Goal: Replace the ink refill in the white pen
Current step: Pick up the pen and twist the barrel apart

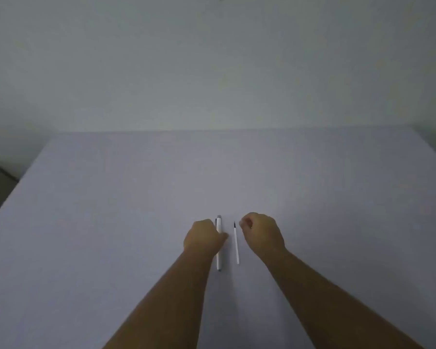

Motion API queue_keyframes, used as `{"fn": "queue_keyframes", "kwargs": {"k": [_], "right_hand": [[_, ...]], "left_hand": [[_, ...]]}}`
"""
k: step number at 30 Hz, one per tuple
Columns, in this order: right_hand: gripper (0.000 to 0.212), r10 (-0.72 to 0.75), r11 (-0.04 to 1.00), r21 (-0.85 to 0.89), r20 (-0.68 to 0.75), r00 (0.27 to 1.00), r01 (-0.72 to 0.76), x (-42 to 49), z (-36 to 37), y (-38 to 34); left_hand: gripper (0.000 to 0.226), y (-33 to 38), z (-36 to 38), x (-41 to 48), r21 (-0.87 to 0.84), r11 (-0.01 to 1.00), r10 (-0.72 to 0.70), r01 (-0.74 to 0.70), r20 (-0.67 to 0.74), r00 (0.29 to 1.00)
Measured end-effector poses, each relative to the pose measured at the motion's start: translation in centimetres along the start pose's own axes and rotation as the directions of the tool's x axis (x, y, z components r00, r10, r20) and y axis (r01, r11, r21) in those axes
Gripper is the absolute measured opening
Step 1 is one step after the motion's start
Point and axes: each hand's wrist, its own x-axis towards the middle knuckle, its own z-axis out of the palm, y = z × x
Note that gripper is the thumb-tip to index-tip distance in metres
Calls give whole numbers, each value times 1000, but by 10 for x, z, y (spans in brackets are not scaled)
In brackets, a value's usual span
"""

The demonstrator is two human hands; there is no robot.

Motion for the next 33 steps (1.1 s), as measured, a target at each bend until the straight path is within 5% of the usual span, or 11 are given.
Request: {"fn": "queue_keyframes", "kwargs": {"k": [8,17,22,28,33], "right_hand": [[24,32,999,30,74,997,-34,6,19,3],[29,187,927,305,136,973,-221,16,28,-23],[35,235,886,379,127,964,-266,23,15,-18],[33,141,990,-43,133,981,-137,22,8,6],[28,134,989,-72,75,988,-129,10,24,14]], "left_hand": [[11,-10,20,8,-47,996,-72,73,11,997],[12,-9,18,-4,-197,971,112,-133,-113,987],[7,-20,18,-11,-168,971,165,-170,-43,985],[8,-28,13,-16,-312,942,108,-123,-65,992],[5,-27,14,-19,-338,933,109,-127,-71,991]]}}
